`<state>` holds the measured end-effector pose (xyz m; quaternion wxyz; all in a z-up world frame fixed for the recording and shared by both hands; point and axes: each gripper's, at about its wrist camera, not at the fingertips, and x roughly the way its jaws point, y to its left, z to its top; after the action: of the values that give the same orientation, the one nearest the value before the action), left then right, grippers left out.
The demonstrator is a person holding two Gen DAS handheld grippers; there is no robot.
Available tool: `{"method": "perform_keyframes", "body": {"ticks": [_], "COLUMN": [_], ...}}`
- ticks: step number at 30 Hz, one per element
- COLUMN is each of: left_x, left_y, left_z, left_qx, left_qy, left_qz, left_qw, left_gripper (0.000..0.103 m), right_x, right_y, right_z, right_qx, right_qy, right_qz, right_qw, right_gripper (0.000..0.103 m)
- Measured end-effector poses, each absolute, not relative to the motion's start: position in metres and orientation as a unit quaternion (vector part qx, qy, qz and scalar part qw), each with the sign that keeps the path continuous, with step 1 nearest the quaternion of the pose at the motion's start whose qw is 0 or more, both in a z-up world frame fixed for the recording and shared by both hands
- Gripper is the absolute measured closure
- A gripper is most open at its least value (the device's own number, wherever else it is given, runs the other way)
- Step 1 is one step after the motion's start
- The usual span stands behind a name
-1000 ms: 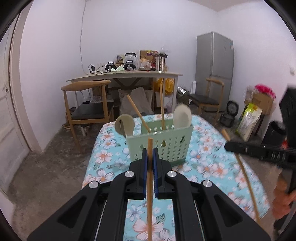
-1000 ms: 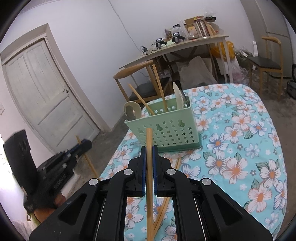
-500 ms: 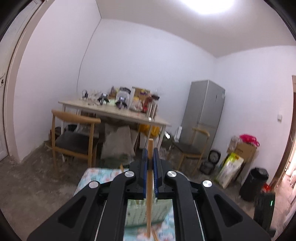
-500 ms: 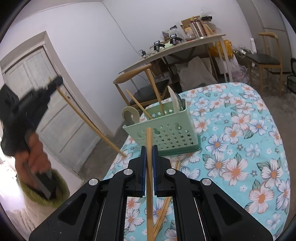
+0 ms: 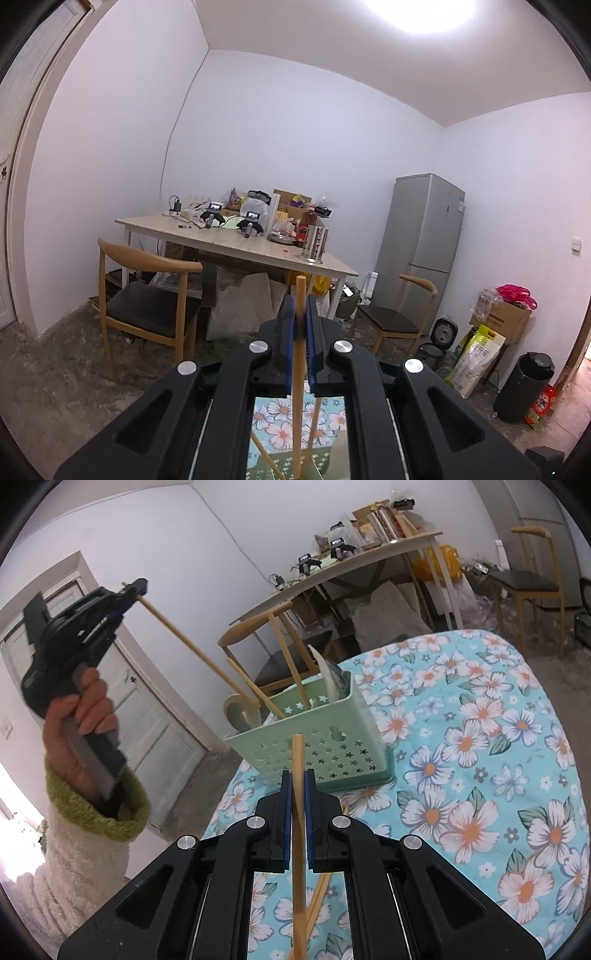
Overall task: Organize utensils
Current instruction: 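Lower the left tool's chopstick into the basket and open the left tool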
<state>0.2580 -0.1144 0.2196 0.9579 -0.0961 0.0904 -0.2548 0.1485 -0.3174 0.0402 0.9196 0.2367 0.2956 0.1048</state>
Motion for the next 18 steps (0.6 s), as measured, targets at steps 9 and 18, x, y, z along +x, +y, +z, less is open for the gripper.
{"method": "perform_keyframes", "body": {"ticks": [9, 18], "left_x": [0.299, 0.284], "left_y": [-0.139, -0.145], "left_z": [0.157, 0.138], "left_qx": [-0.078, -0.052], "left_qy": [0.153, 0.194], "left_qz": [-0.236, -0.276], "left_qw": [0.956, 0.94], "left_gripper": [0.098, 0.079], "right_x": [0.16, 0.152], "right_y": [-0.325, -0.321], "right_z": [0.021, 0.033], "right_qx": [0.249, 0.244], "right_qy": [0.313, 0.305], "right_qz": [0.1, 0.099], "right_qw": [0.911, 0.915], "right_gripper": [0.098, 0.098]}}
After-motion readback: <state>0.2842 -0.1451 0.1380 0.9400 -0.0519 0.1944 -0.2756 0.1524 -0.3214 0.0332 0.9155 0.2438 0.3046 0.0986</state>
